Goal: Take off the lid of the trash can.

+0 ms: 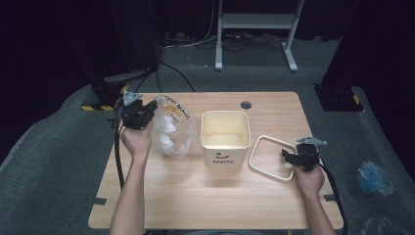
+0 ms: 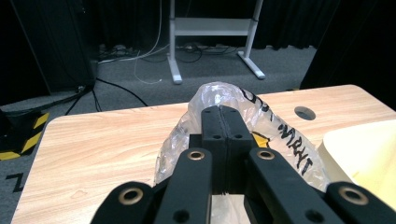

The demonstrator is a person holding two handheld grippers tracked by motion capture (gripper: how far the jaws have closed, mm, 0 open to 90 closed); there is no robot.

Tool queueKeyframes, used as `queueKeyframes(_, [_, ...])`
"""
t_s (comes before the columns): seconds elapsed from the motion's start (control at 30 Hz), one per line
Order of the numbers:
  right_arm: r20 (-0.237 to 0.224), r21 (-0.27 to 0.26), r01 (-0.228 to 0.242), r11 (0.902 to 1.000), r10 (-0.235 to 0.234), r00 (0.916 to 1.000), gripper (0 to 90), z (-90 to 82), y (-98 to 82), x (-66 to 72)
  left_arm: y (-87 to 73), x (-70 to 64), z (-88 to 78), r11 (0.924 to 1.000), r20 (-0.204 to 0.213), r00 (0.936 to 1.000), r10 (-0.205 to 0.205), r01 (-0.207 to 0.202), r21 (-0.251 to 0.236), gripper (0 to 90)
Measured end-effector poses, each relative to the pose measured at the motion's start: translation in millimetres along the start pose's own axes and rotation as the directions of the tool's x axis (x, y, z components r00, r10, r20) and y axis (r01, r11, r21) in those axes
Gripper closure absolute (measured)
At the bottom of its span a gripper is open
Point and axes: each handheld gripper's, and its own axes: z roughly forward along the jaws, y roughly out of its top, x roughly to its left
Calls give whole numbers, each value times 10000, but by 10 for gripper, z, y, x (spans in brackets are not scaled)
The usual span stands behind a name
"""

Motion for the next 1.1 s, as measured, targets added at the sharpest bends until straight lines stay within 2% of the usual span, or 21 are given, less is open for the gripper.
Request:
queueKeyframes(0.43, [-1, 0, 3, 10000, -3, 10000, 314, 0, 0, 1, -122, -14, 215, 9992, -84, 10000, 24, -21, 397, 893])
queueKeyframes(0.7, [-7, 0, 9, 10000, -9, 10000, 313, 0, 0, 1, -190, -48, 277, 9975, -105, 9995, 313, -306, 635, 870])
queueKeyframes(0.9, [-7, 1, 6, 10000, -6, 10000, 313, 0, 0, 1, -241, -42, 289, 9954, -140, 9990, 420, -407, 864, 793])
queueKeyframes(0.97, [-6, 1, 11, 10000, -11, 10000, 313, 0, 0, 1, -280, -36, 288, 9942, -343, 9987, 374, -337, 1018, 755])
queueKeyframes(1.1, [-7, 1, 11, 10000, -11, 10000, 313, 0, 0, 1, -321, -38, 277, 9938, -483, 9985, 246, -192, 1096, 657])
